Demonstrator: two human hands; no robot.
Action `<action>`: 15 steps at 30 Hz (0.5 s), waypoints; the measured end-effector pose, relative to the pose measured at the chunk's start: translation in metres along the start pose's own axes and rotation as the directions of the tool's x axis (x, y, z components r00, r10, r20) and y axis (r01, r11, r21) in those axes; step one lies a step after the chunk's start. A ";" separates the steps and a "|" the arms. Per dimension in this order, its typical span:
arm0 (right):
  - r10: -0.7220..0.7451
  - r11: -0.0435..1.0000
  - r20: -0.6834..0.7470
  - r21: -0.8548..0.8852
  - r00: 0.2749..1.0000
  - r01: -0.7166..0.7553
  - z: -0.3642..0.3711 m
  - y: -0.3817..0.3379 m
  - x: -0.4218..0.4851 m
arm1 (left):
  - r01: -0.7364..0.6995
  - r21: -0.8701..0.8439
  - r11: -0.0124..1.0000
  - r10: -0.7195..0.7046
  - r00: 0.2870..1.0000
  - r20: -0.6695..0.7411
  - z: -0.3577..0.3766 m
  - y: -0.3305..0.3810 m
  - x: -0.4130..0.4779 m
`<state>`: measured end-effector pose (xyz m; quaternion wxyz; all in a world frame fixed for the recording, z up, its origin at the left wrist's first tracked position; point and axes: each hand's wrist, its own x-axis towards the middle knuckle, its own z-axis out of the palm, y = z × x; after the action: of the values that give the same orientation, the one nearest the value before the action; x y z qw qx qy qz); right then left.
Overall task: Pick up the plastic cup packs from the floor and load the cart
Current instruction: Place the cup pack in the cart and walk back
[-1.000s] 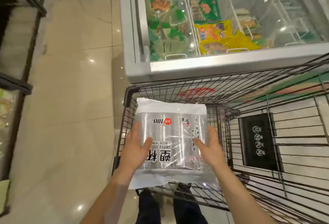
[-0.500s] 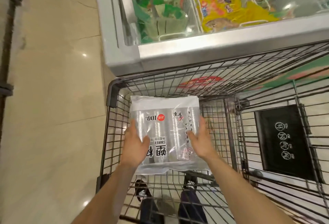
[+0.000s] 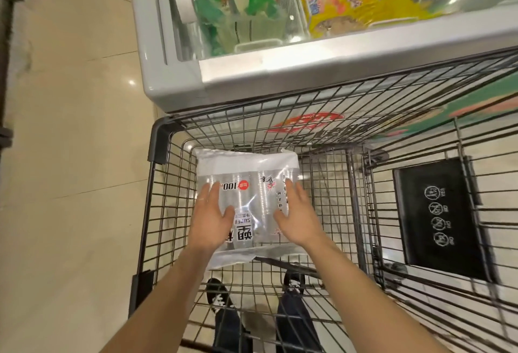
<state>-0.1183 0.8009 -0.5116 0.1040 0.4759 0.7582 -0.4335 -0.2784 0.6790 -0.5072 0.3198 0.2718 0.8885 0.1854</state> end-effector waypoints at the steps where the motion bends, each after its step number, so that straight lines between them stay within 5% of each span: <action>1: -0.027 1.000 -0.017 -0.002 1.000 0.027 -0.009 -0.007 -0.006 | -0.016 0.020 1.000 0.016 1.000 -0.007 -0.005 0.006 -0.004; 9: -0.289 0.951 -0.108 -0.144 0.951 0.272 -0.105 -0.087 -0.054 | -0.147 0.069 0.987 0.149 0.988 -0.027 -0.101 0.065 -0.039; 15: -0.520 0.795 -0.138 -0.438 0.843 0.419 -0.171 -0.174 -0.101 | -0.230 0.288 0.930 0.300 0.926 -0.228 -0.216 0.103 -0.095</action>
<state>-0.1625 0.8364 -0.2538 -0.0118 0.2912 0.9306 -0.2213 -0.3240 0.6687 -0.2541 0.1306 0.4015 0.8947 0.1461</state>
